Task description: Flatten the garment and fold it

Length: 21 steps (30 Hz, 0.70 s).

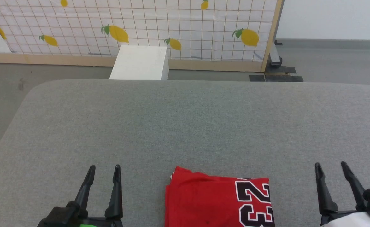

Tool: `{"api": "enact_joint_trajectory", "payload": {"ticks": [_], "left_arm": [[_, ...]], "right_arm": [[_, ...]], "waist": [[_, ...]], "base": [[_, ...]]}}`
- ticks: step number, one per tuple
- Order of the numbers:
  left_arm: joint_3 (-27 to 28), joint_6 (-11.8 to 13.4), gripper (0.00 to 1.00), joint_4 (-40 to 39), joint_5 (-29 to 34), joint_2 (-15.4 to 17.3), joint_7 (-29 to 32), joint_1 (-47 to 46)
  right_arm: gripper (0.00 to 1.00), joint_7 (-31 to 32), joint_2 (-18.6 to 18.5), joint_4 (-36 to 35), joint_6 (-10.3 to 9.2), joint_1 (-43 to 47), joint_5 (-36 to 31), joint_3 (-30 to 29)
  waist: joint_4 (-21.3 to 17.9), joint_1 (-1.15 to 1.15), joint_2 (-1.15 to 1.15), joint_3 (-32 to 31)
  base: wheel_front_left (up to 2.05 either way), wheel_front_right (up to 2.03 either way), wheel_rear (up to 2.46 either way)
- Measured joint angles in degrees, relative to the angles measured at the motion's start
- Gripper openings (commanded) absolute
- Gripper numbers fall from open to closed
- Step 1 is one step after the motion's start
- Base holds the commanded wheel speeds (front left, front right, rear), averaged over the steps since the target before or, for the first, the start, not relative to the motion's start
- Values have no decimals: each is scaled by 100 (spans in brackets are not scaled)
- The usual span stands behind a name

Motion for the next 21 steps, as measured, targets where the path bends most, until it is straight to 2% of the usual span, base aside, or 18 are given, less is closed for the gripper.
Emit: {"api": "enact_joint_trajectory", "payload": {"ticks": [3,9,11,15,21], "left_arm": [[-76,0,100,32,12,0,0,-25],[-137,0,100,89,30,0,0,-96],[-172,0,100,102,34,-1,-1,-160],[-259,0,100,142,36,-1,0,-276],[-272,0,100,196,43,-2,0,-367]], "right_arm": [[100,658,-268,45,0,-2,434,259],[100,2165,-844,126,0,-35,1869,857],[100,2574,-932,222,0,-97,2395,948],[100,3150,-1066,556,0,-305,2955,1131],[100,3678,-1035,1326,0,-636,3232,1377]], "waist": [[45,0,0,75],[165,0,0,280],[222,0,0,360],[356,0,0,485],[609,0,0,622]], "base": [[0,0,0],[0,0,0],[0,0,0],[0,0,0],[0,0,0]]}}
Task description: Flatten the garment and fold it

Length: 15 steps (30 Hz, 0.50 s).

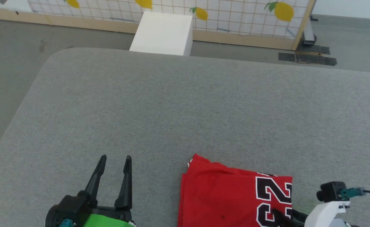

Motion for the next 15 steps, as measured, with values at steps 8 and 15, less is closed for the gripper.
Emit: {"api": "enact_joint_trajectory", "payload": {"ticks": [8,15], "left_arm": [[-80,0,100,4,42,0,0,-108],[-208,0,100,42,-10,-2,-1,-181]], "right_arm": [[0,-36,204,697,0,-607,5,504],[0,-387,-96,839,8,-1000,-662,1094]], "waist": [[244,0,0,129],[71,0,0,104]], "base": [[0,0,0],[0,0,0]]}}
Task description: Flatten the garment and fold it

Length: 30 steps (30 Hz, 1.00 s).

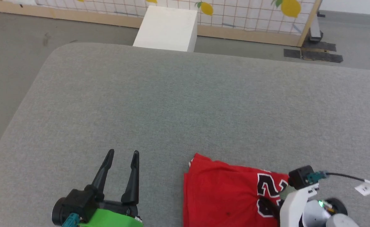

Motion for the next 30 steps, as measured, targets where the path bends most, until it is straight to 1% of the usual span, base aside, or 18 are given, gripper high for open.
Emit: {"api": "enact_joint_trajectory", "payload": {"ticks": [2,4,7,10,12,16,20,23,25,30], "left_arm": [[-16,0,100,23,-23,1,0,-18],[-37,0,100,38,-83,1,1,-54],[-154,0,100,53,-129,1,0,-158],[-254,0,100,70,-137,-2,1,-330],[-326,0,100,77,-137,-4,1,-477],[-470,0,100,99,-132,-9,0,-842],[-650,0,100,152,-63,-15,1,-1193],[-737,0,100,151,-48,-8,1,-1445],[-804,0,100,157,-48,5,1,-1582],[-904,0,100,165,-49,56,1,-1818]], "right_arm": [[0,-5,-233,-66,-1,-222,-394,214],[0,4,-581,-154,-4,-481,-778,388],[0,91,-1188,-335,-3,-946,-1240,614],[0,194,-1773,-458,-4,-1390,-1566,804],[0,213,-2171,-498,-4,-1616,-1724,875],[0,177,-2945,-374,-4,-1920,-1812,838],[0,-144,-3616,-10,-4,-2078,-1801,764],[0,-466,-3969,453,-4,-2124,-1785,676],[0,-692,-4096,791,-4,-2142,-1763,558],[0,-1288,-4149,1703,-3,-2185,-1817,32]], "waist": [[-115,0,0,-5],[-258,0,0,-2],[-546,0,0,32],[-849,0,0,106],[-1044,0,0,179],[-1374,0,0,430],[-1588,0,0,790],[-1681,0,0,1093],[-1706,0,0,1301],[-1693,1,0,1824]], "base": [[0,0,0],[0,0,0],[0,0,0],[0,0,0],[0,0,0],[0,0,0],[0,0,0],[0,0,0],[0,0,0],[0,0,0]]}}
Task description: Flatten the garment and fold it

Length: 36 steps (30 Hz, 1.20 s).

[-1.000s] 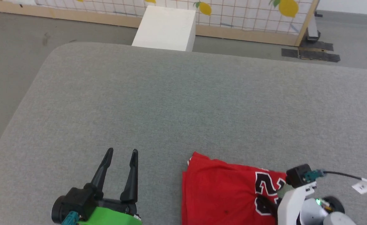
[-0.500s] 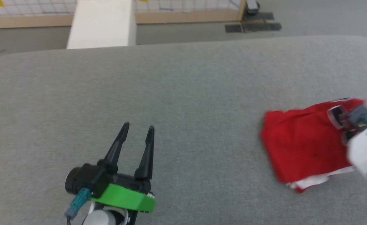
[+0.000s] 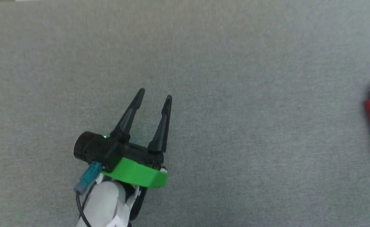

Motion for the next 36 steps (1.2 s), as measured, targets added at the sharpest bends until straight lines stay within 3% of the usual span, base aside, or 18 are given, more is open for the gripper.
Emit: {"api": "enact_joint_trajectory", "payload": {"ticks": [5,7,16,26,31,36], "left_arm": [[-5,0,100,13,-1,7,0,-98],[-3,0,100,34,-3,8,0,-109],[151,0,100,79,-46,2,0,-65],[770,0,100,45,-104,-15,-1,745],[1102,-1,100,70,-59,-35,-1,1115],[1311,13,100,69,172,-40,-1,1439]], "right_arm": [[0,-364,130,688,-1,-97,-142,-479],[100,-437,264,910,-1,-132,-197,-619],[100,-568,617,1239,-1,-348,-444,-914],[100,-869,1350,183,-1,-891,-510,-1096],[100,-1361,2038,-477,-1,-726,-425,-1434],[100,-1874,2862,-1244,-1,79,-372,-1822]], "waist": [[101,0,0,383],[172,0,0,486],[358,0,0,342],[265,-1,0,-573],[198,-1,0,-1161],[185,-1,0,-1687]], "base": [[0,0,0],[0,0,0],[0,0,0],[0,0,0],[0,0,0],[0,0,0]]}}
